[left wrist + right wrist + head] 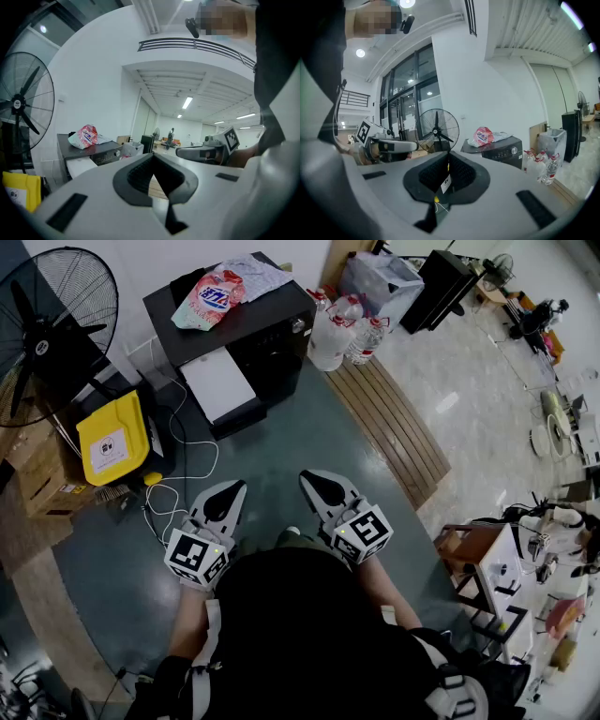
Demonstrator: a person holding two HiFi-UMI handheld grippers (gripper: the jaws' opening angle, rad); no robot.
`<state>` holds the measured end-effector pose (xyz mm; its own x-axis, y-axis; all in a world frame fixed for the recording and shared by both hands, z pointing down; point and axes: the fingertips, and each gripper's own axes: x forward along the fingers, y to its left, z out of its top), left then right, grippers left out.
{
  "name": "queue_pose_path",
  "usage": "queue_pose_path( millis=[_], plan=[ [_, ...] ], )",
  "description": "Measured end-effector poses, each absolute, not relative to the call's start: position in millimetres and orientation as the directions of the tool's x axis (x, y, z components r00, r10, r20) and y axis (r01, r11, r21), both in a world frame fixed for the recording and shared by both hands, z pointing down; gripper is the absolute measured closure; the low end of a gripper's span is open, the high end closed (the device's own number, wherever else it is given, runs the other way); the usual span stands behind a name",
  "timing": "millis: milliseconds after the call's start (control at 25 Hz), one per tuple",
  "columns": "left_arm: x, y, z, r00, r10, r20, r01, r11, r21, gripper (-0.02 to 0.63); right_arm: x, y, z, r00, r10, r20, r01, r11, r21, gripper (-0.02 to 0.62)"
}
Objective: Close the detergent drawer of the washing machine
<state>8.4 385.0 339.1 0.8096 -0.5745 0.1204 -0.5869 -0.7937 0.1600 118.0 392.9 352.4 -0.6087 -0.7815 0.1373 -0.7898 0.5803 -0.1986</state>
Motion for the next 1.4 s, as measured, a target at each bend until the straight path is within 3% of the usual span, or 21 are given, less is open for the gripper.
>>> queue_pose_path(
  millis=[360,760,1400],
  plan=[
    [56,377,342,0.820,-0.557,0.129,-0.572,-0.802,0.171,0.597,149,385,357,-0.622,-0.775,0.110,-0.780,0.600,-0.181,0.574],
    [91,370,358,0.750,-0.638,0.174,-0.660,-0.742,0.118,0.597,197,378,370,-0.649,-0.757,0.074,-0.741,0.608,-0.283,0.574],
    [52,279,381,0.689,-0.692,0.216,-0.724,-0.670,0.164,0.597,174,303,389,-0.660,-0.736,0.151,-0.740,0.600,-0.303,0.574]
  ],
)
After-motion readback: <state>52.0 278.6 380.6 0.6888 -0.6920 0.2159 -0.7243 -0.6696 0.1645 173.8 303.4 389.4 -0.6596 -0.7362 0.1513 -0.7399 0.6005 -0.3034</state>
